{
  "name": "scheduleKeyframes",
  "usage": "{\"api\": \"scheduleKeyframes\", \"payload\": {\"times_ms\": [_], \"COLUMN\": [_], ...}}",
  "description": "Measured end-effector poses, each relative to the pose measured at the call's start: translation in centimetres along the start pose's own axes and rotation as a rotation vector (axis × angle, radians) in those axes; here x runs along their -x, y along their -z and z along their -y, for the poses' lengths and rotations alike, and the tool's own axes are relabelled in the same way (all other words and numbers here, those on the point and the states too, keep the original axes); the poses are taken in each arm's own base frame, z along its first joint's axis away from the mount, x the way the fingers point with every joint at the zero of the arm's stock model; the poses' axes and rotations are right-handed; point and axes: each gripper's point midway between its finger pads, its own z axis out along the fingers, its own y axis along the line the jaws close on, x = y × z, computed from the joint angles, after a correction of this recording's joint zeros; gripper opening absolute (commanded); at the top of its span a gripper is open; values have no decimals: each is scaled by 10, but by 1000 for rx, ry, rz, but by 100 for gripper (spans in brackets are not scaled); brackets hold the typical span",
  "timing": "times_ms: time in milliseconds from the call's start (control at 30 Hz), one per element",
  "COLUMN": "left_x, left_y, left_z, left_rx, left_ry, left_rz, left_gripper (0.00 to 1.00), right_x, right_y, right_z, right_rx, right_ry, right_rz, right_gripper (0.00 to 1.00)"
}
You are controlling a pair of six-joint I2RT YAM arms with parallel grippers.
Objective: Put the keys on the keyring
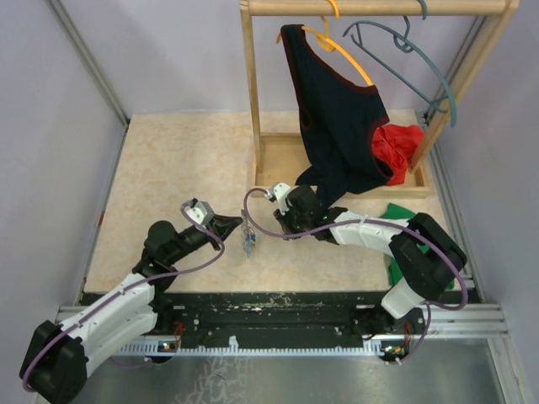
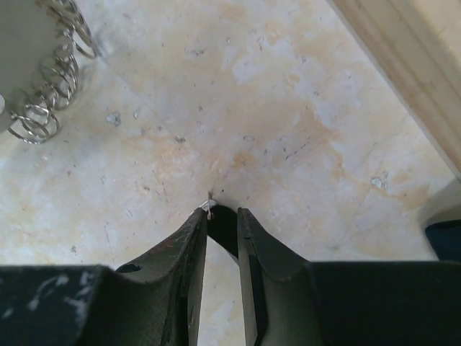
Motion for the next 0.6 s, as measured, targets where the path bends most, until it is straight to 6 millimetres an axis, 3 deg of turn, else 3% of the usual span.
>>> {"api": "scheduleKeyframes", "payload": {"times_ms": [233,600], "left_x": [0,-1], "left_y": [0,0], "left_z": [0,0], "left_rx": [0,-1], "left_ry": [0,2], "left_rz": [0,-2], "left_gripper": [1,1], "right_x": [16,4], "right_y": [-3,-11], "right_z": [-2,-6], "right_rx": [13,35], "right_ry": [-3,-20], "right_rz": [68,31], "right_gripper": [21,19]}}
